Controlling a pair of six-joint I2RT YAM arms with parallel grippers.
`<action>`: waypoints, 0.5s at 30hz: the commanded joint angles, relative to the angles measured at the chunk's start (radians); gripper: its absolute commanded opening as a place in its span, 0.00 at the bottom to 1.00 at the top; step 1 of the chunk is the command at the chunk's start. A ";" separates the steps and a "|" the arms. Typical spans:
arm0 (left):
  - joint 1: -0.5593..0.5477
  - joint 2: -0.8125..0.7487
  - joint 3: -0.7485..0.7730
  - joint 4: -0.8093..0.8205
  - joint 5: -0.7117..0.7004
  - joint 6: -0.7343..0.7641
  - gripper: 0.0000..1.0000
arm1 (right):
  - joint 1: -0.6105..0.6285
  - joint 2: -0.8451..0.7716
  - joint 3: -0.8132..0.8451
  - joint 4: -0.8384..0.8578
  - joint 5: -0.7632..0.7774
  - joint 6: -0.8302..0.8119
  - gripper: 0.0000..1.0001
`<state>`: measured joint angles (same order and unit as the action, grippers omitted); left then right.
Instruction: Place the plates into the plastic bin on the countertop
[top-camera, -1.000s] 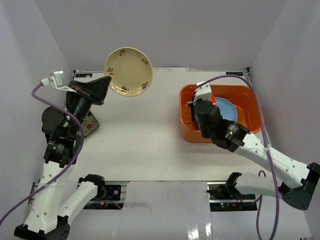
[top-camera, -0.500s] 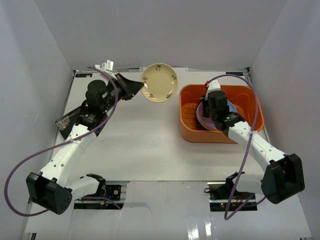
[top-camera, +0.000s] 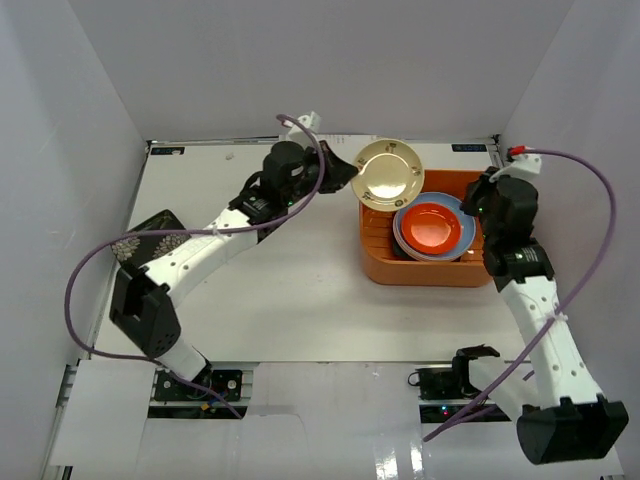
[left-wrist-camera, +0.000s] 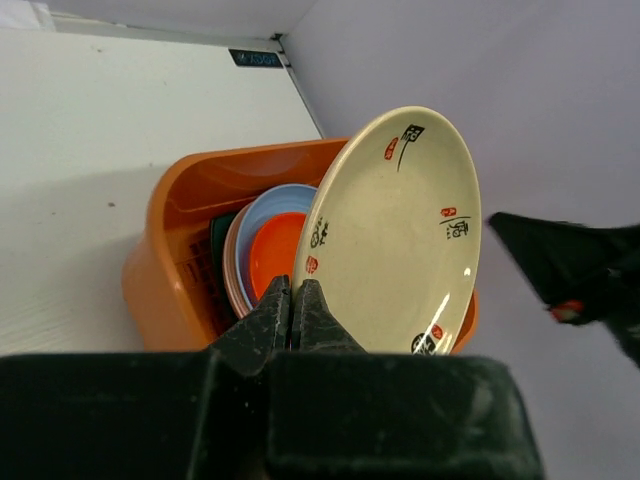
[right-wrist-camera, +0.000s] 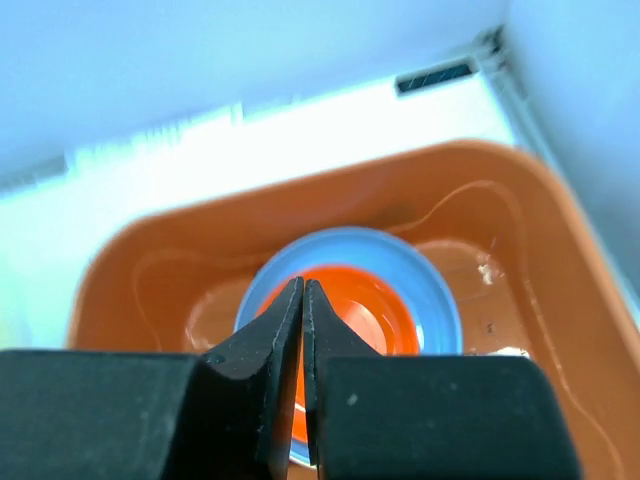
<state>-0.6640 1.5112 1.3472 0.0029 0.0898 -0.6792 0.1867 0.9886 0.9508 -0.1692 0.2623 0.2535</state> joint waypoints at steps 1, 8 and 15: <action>-0.078 0.098 0.128 -0.038 -0.074 0.056 0.00 | -0.069 -0.128 0.049 0.020 -0.011 0.107 0.08; -0.161 0.411 0.458 -0.181 -0.117 0.092 0.00 | -0.078 -0.235 0.048 0.020 -0.132 0.136 0.08; -0.184 0.682 0.697 -0.279 -0.139 0.104 0.00 | -0.076 -0.286 -0.027 0.028 -0.193 0.148 0.09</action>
<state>-0.8448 2.1654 1.9362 -0.2279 -0.0189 -0.5903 0.1123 0.7113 0.9436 -0.1577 0.1226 0.3847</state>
